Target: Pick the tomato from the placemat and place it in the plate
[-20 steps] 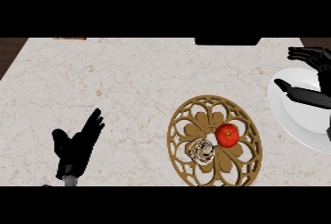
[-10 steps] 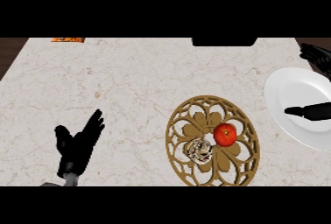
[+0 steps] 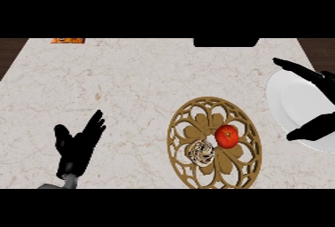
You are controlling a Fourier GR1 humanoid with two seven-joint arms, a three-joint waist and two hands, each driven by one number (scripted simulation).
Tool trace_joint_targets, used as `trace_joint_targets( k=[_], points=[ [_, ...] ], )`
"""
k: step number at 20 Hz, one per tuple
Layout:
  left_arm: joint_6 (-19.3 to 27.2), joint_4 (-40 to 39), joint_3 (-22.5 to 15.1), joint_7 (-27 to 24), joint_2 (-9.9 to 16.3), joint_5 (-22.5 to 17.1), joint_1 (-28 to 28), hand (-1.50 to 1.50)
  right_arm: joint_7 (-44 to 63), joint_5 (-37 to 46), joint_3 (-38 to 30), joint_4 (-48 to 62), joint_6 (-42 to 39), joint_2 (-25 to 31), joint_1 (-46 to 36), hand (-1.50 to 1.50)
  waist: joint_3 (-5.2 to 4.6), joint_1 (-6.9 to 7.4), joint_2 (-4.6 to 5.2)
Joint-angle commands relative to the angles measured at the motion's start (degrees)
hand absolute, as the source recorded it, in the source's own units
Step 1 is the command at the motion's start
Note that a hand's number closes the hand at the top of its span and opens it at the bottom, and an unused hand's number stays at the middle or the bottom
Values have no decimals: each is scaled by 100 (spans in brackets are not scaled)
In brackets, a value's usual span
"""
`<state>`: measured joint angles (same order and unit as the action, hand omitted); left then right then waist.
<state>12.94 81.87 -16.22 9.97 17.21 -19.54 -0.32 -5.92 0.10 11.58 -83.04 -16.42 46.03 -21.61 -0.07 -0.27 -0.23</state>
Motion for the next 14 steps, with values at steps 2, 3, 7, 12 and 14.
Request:
trace_joint_targets(
  k=[2,3,7,12,14],
  points=[
    [147,-125,-39,78,-330,186,-284,0,639,725,451,-619,215,-346,398,-150,5,-7,16],
    [18,-225,74,10,-233,183,-206,0,1011,704,441,-835,46,-392,309,-150,4,8,16],
    [158,172,-22,184,-379,365,-42,0,1415,1384,685,-983,329,-989,309,-150,7,47,19],
    [-202,-241,296,25,-335,357,-216,0,2026,1830,849,-1057,-36,-1312,307,-150,5,36,23],
    [-345,-512,235,-415,-525,424,1,0,1980,1781,770,-1145,-254,-1355,533,-150,5,23,21]
  ],
)
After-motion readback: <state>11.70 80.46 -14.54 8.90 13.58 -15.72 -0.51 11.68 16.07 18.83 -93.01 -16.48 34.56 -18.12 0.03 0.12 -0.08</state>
